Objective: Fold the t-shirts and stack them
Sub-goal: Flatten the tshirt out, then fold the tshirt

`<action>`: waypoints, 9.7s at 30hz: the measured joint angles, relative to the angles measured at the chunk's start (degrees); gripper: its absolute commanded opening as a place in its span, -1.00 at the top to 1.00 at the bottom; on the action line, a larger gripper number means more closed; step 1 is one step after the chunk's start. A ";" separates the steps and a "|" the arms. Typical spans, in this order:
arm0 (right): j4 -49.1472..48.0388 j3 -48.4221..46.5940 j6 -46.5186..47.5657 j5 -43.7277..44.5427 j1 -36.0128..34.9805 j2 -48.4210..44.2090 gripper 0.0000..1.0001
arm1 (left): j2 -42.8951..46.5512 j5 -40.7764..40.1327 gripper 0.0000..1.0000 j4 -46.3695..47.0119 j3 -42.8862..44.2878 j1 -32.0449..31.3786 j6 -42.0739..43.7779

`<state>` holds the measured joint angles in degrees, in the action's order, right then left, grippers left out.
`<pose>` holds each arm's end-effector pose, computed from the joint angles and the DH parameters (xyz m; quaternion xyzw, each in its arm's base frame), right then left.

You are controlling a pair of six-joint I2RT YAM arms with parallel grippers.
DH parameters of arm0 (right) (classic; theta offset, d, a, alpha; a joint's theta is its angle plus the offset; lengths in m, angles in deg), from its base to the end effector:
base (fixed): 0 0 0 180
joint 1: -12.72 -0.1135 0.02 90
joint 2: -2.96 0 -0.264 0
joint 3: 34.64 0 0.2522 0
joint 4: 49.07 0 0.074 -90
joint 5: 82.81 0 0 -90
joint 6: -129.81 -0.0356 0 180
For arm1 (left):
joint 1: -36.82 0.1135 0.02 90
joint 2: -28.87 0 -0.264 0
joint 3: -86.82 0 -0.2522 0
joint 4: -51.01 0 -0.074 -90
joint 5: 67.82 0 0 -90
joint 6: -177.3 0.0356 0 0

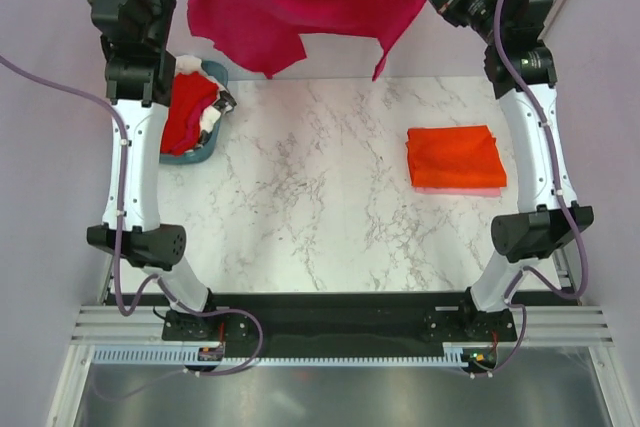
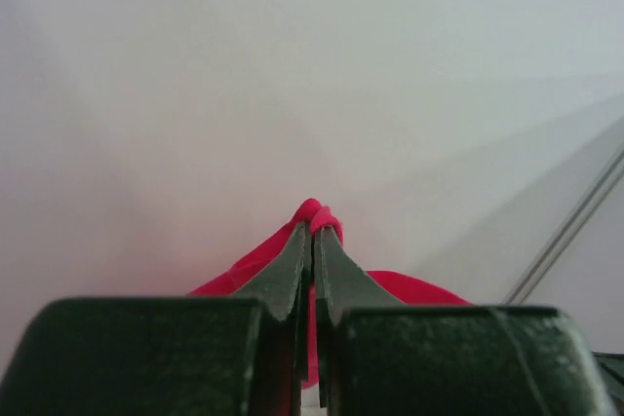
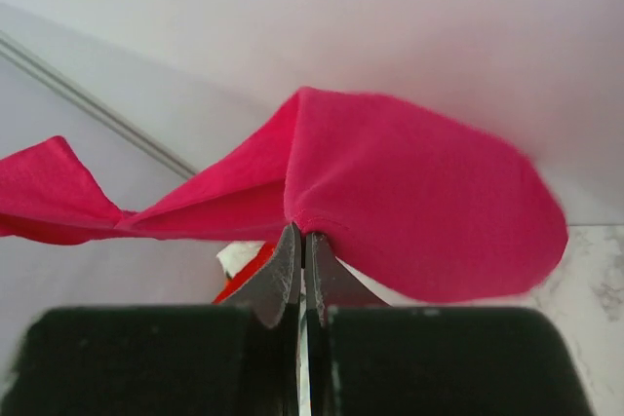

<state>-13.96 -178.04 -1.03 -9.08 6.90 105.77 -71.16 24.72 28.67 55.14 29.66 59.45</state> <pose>0.3748 0.0482 0.5454 0.1004 0.6664 0.3775 0.6351 0.3295 -0.0430 0.6097 -0.0767 0.5249 -0.2662 0.8048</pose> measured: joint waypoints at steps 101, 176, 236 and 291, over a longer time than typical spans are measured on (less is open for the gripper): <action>-5.99 93.33 9.18 21.81 -1.09 -27.30 1.00 | 81.96 -18.43 0.95 -7.26 -121.09 -8.46 -9.57; -6.27 63.93 8.33 27.08 -4.42 3.78 1.00 | 73.40 -13.11 0.95 5.51 -120.34 -8.72 -12.94; 1.86 73.64 6.56 24.63 -3.10 -16.85 1.00 | 45.13 -17.51 0.95 3.96 -98.23 -8.72 2.84; 0.94 52.63 6.56 23.39 2.56 4.22 1.00 | 11.45 -18.99 0.95 14.29 -71.78 -3.30 10.05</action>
<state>-13.02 -125.41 5.52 14.30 9.46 109.99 -59.71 5.73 42.97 -16.64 26.36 69.50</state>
